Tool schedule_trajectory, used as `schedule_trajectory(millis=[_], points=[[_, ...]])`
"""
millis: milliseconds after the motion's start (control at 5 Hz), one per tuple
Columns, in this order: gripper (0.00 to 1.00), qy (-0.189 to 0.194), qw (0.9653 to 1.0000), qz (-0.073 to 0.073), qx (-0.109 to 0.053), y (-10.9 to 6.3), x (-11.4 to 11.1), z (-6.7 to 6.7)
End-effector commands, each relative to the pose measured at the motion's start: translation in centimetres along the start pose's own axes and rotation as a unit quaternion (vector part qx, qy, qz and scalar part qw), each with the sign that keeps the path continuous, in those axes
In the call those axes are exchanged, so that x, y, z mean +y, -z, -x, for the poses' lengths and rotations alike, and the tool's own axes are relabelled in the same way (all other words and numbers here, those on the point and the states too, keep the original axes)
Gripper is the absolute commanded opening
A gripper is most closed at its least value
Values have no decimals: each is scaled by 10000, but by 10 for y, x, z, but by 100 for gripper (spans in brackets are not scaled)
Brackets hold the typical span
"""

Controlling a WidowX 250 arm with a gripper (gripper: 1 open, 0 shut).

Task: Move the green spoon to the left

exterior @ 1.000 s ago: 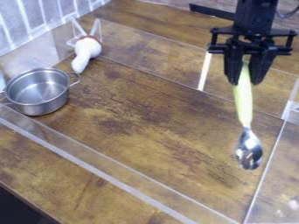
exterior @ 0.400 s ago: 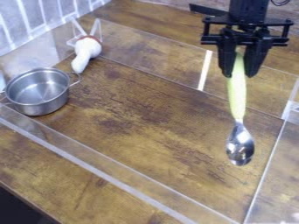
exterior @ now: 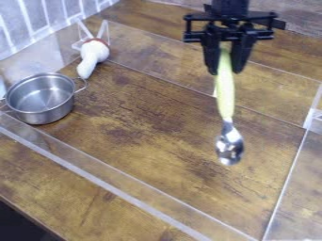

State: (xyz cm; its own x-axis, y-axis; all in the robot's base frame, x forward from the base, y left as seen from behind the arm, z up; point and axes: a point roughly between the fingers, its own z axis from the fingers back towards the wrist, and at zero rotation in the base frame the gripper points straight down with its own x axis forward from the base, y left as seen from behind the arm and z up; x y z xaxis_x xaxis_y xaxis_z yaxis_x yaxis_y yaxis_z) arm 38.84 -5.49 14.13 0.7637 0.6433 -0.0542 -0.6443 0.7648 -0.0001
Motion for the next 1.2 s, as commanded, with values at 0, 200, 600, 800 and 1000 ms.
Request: schedule_trajectory(millis=[0, 200, 600, 800, 1000], points=[[0, -320, 9981, 396, -352, -36, 26, -14], [0, -453, 9975, 414, -343, -39, 30, -20], [0, -677, 9962, 485, -237, -37, 40, -30], [0, -826, 9952, 499, -186, -29, 43, -32], [0, -1345, 9894, 513, -163, -30, 46, -37]])
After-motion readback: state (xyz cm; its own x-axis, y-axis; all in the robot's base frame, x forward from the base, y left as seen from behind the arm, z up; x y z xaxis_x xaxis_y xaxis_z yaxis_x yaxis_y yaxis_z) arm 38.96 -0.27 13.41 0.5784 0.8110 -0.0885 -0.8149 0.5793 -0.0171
